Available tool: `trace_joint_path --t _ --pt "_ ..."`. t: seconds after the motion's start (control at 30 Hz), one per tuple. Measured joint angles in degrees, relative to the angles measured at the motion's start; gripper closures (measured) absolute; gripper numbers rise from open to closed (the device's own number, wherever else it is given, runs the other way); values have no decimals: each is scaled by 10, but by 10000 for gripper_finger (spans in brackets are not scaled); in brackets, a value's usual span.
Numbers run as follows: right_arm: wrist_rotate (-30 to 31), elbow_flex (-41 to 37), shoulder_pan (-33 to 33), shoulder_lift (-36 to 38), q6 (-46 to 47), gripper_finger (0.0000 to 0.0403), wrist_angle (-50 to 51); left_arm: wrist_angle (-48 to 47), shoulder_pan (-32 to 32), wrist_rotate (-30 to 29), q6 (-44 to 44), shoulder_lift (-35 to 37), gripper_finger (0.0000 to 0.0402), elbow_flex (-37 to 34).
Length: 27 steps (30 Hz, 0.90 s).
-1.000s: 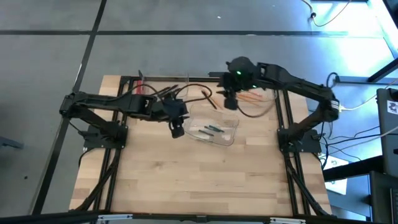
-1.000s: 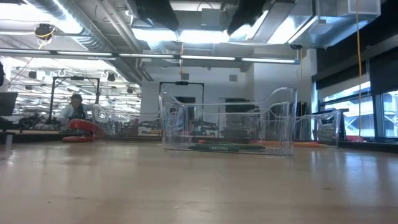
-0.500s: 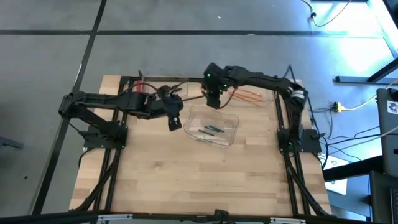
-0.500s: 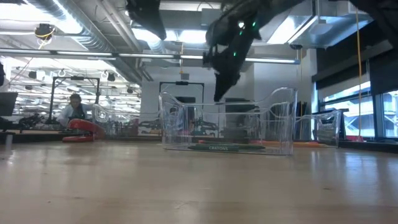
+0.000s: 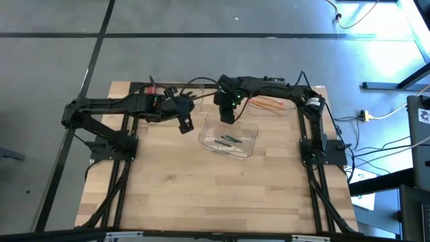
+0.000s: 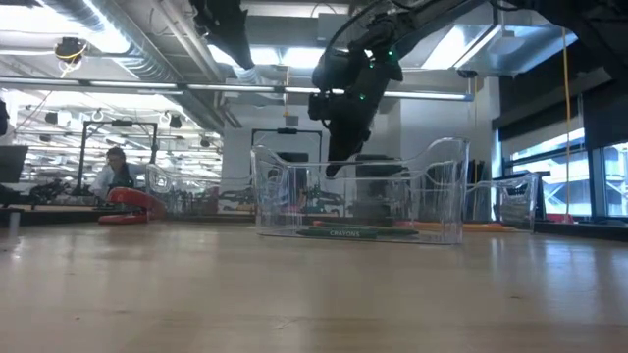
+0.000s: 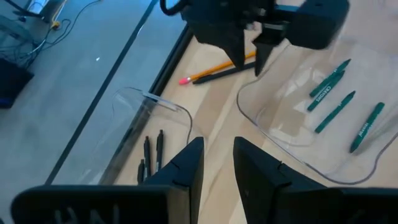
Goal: Sort crayons/erasers/pens/pencils in bins
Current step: Adjust the middle transparent bin
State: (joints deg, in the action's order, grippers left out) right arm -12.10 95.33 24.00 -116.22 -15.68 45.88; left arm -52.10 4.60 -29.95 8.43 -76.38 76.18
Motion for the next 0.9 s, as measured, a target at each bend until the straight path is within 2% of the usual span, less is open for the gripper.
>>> trace_joint_path --t 0.07,0.23,0.5,0.67,0.9 --pt "4 0 -6 0 -10 276 -2 0 0 0 0 0 321 0" --pt "63 1 -11 -6 -15 276 -25 0 -8 0 0 0 321 0" --pt "62 1 3 -8 -15 276 -41 0 -17 0 0 0 321 0" --pt "37 1 7 -8 -31 276 -35 0 -17 0 0 0 321 0" --pt "78 1 20 -8 -39 276 -40 0 -17 0 0 0 321 0"
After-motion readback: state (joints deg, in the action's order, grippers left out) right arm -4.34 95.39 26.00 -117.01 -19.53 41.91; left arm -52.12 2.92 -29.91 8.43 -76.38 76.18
